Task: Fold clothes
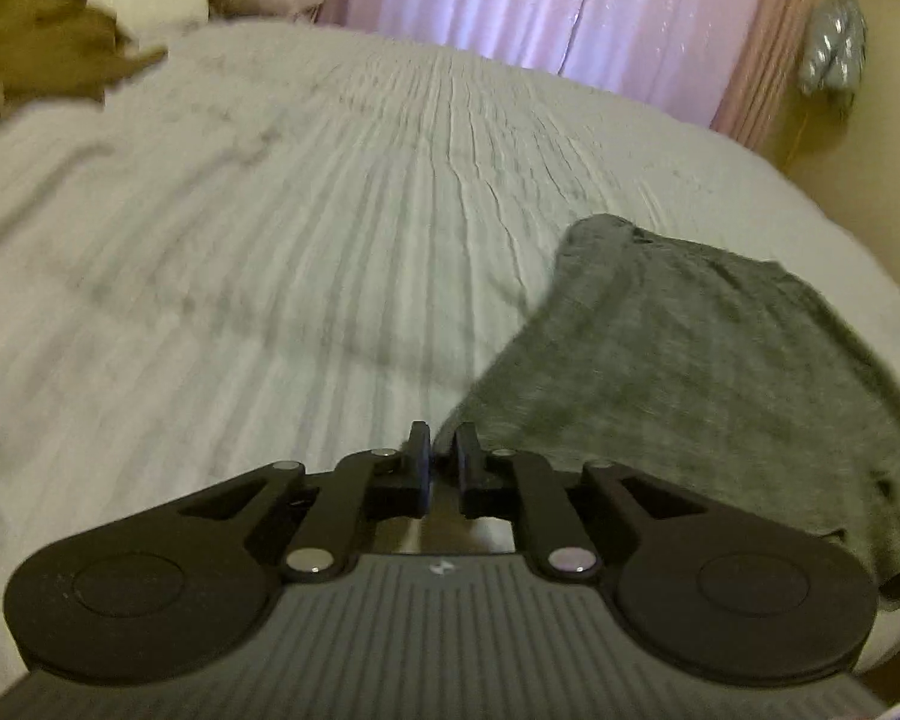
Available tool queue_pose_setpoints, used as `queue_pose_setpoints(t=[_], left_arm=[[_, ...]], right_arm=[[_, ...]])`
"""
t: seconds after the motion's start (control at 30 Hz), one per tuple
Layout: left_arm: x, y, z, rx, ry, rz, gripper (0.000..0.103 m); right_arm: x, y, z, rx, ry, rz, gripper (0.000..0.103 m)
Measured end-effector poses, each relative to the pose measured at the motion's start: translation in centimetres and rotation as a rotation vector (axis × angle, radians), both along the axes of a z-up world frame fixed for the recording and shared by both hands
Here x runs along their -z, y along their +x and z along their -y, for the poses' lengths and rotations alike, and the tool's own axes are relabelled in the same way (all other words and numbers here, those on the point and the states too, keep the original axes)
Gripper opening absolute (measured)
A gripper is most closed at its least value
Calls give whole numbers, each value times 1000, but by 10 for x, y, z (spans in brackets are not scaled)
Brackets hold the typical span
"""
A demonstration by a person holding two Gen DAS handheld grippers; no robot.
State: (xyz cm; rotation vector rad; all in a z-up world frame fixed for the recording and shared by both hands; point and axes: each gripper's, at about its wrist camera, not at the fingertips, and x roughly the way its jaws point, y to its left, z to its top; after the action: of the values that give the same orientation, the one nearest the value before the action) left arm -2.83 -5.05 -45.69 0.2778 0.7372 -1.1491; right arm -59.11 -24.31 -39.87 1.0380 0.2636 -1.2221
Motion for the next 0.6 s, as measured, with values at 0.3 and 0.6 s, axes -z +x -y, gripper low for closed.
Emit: queue_pose_setpoints(t=[0.3,0.6], left_arm=[[-9,4,-42,-68,-127,-295,26],[13,-13,-46,-107,-167,-498,37]], right_arm=[[-16,-27,-26,-23,-5,153,4],[-1,-21,-31,23,26,343,65]])
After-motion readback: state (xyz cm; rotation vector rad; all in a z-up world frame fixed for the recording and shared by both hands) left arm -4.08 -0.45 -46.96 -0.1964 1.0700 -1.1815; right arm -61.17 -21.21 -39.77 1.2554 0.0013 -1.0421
